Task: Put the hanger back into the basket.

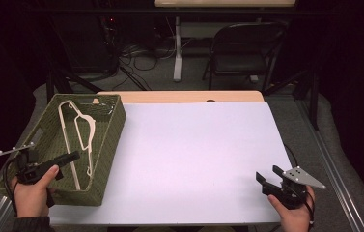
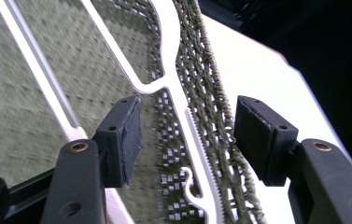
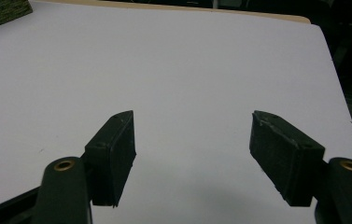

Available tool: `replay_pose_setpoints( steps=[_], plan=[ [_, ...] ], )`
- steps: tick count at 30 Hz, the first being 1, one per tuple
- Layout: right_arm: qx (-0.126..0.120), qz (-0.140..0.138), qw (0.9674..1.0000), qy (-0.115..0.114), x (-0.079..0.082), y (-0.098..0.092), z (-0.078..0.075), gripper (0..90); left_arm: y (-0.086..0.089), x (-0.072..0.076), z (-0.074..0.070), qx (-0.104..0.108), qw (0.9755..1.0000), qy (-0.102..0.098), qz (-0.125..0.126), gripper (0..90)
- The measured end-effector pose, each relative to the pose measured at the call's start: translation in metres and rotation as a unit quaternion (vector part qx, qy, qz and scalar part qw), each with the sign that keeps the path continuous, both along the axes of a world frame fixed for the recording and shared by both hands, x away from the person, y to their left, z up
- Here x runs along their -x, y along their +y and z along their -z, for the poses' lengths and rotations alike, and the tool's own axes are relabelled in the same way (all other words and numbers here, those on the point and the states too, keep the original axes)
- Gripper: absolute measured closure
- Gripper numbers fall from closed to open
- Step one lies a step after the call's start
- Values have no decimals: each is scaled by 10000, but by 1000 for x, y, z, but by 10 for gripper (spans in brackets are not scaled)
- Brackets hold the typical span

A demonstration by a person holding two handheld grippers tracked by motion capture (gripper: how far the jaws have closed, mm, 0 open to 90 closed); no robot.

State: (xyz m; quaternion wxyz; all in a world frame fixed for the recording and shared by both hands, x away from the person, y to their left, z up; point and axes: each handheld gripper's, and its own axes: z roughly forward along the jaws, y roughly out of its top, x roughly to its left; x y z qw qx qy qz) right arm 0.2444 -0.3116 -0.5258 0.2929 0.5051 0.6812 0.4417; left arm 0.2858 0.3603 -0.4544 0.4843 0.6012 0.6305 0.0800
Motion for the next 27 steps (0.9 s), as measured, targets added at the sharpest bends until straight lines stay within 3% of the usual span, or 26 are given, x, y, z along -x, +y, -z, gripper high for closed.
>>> replay_pose_setpoints(
  steps=[2,5,7,8,11,13,14,16,19,22,24,27],
  plan=[
    [1,-2,10000,-4,0,0,0,310,-4,3,-3,-291,9995,-133,57,417],
    [-13,-13,10000,-37,0,1,0,310,-12,8,-8,-902,9952,-334,200,418],
    [15,-22,10000,-4,1,1,-1,310,-22,12,-10,-1296,9897,-512,317,418],
    [21,-19,10000,-27,1,2,-1,310,-25,12,-10,-1405,9878,-564,353,418],
    [62,-48,10000,-50,2,4,-2,310,-40,16,-10,-1839,9777,-801,620,419],
    [85,-67,9999,-104,2,5,-2,310,-48,17,-10,-2000,9725,-939,734,419],
    [105,-81,9999,-68,2,6,-2,310,-53,18,-9,-2049,9698,-1026,831,419],
    [114,-85,9999,-76,2,7,-2,310,-60,20,-9,-2068,9674,-1130,925,419],
    [119,-92,9999,-81,3,7,-3,310,-72,25,-8,-2133,9617,-1326,1099,420],
    [121,-117,9998,-100,3,8,-3,310,-86,30,-8,-2037,9595,-1448,1297,423],
    [129,-145,9998,-79,3,10,-3,310,-101,34,-6,-1967,9565,-1536,1513,425],
    [146,-194,9996,-124,2,14,-2,310,-129,36,2,-2015,9461,-1607,1963,427]
  ],
)
